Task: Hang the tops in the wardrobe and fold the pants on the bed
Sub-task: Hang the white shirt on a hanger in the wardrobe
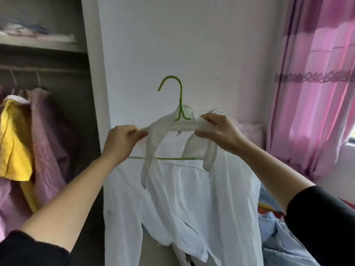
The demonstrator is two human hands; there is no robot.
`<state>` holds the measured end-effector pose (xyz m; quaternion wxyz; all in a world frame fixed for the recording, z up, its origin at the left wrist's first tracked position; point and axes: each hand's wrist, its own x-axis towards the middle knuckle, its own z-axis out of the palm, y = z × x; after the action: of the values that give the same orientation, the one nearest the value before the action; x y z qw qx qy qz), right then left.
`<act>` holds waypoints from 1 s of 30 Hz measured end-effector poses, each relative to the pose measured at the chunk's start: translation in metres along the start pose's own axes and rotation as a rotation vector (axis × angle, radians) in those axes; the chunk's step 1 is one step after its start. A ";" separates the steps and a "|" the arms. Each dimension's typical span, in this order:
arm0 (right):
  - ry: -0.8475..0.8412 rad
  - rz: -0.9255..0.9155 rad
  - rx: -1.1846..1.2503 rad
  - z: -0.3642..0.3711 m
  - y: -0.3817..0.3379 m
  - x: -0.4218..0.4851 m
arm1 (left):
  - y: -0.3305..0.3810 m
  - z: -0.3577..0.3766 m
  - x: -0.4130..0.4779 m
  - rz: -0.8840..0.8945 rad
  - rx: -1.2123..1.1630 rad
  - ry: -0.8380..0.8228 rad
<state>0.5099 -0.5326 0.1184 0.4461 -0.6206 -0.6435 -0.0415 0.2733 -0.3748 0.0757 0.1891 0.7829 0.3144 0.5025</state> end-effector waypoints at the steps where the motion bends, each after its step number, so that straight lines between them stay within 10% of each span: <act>1: -0.032 -0.015 0.041 0.019 -0.014 0.012 | -0.013 -0.012 0.001 -0.006 -0.002 0.006; 11: -0.578 0.058 -0.129 0.177 -0.091 0.101 | -0.128 -0.090 0.007 -0.118 0.346 0.021; 16: -0.638 0.038 -0.250 0.246 -0.097 0.122 | -0.187 -0.091 0.017 -0.427 0.259 -0.193; 24: -0.548 0.012 -0.247 0.313 -0.111 0.202 | -0.235 -0.110 0.078 -0.392 0.032 -0.355; 30: -0.439 0.023 -0.227 0.382 -0.124 0.269 | -0.274 -0.139 0.141 -0.265 0.304 -0.261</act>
<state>0.2524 -0.1244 0.1199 0.2236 -0.6682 -0.7090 0.0274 0.1067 -0.0812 0.0612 0.1721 0.8125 0.4595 0.3148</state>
